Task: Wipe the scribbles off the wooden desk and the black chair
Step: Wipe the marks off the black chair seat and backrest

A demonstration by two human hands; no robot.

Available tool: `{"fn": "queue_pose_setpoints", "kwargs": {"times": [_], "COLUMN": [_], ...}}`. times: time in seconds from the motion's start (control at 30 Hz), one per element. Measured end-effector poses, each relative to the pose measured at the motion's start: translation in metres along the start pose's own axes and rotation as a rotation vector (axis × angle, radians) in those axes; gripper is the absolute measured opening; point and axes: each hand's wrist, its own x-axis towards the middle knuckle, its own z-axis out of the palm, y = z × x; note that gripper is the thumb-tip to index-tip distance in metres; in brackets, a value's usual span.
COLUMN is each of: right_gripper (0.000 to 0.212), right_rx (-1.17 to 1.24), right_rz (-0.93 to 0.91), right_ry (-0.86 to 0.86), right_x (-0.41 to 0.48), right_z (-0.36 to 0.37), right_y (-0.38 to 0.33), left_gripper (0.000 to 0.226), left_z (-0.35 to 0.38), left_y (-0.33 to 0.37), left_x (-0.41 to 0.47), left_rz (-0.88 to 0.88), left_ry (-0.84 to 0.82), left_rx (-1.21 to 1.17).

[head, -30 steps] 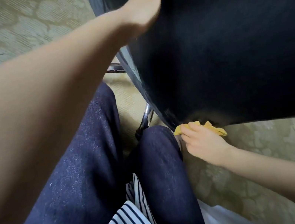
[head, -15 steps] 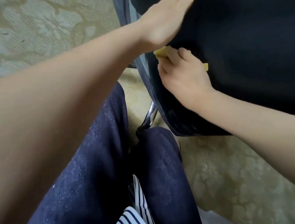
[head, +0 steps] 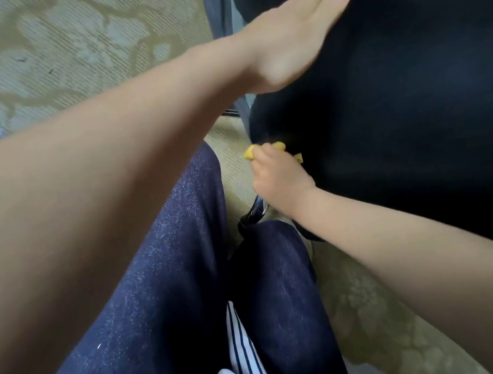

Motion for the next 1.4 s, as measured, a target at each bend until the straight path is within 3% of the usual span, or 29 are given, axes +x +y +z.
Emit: {"fn": "queue_pose_setpoints", "kwargs": {"times": [0.2,0.33,0.4,0.5,0.63,0.77,0.87,0.97,1.1,1.2,1.4], "right_gripper": [0.020,0.017,0.006,0.011,0.012,0.039,0.035,0.024,0.028,0.022,0.024], "right_rx": [0.132,0.296,0.307,0.292,0.287,0.253,0.272,0.351,0.436,0.364,0.337], "right_rz": [-0.198,-0.187,-0.099,0.106,0.345,0.506,0.607,0.695,0.693,0.576,0.360], "right_ry": [-0.156,-0.066,0.019,0.114,0.341,0.489,0.599,0.563,0.390,0.269,0.198], "right_x": [-0.053,-0.102,-0.124,-0.144,-0.150,-0.124,-0.091,-0.053,-0.010,0.010,0.021], "right_z": [0.021,0.021,0.015,0.012,-0.012,-0.042,-0.058,-0.069,-0.081,-0.078,-0.055], "right_y": [-0.031,-0.016,-0.003,0.015,0.052,0.104,0.140,0.167,0.175,0.162,0.121], "left_gripper": [0.054,0.054,0.054,0.050,0.027,0.042,0.048,0.049,0.050,0.050,0.051], "left_z": [0.001,0.007,0.008,0.006,0.000,-0.011,-0.022,-0.034,-0.044,-0.048,-0.052], "left_y": [0.010,0.018,0.017,0.009,-0.004,-0.025,-0.031,-0.040,-0.054,-0.064,-0.064], "left_x": [-0.006,-0.011,-0.016,-0.025,-0.034,-0.038,-0.038,-0.035,-0.036,-0.036,-0.031], "left_rz": [-0.111,-0.143,-0.144,-0.141,-0.225,-0.246,-0.286,-0.325,-0.337,-0.349,-0.324], "left_ry": [-0.048,-0.057,-0.053,-0.004,0.102,0.216,0.264,0.294,0.271,0.264,0.244], "left_rx": [0.049,0.029,0.017,0.053,0.045,0.008,-0.005,-0.037,-0.068,-0.097,-0.097]}}
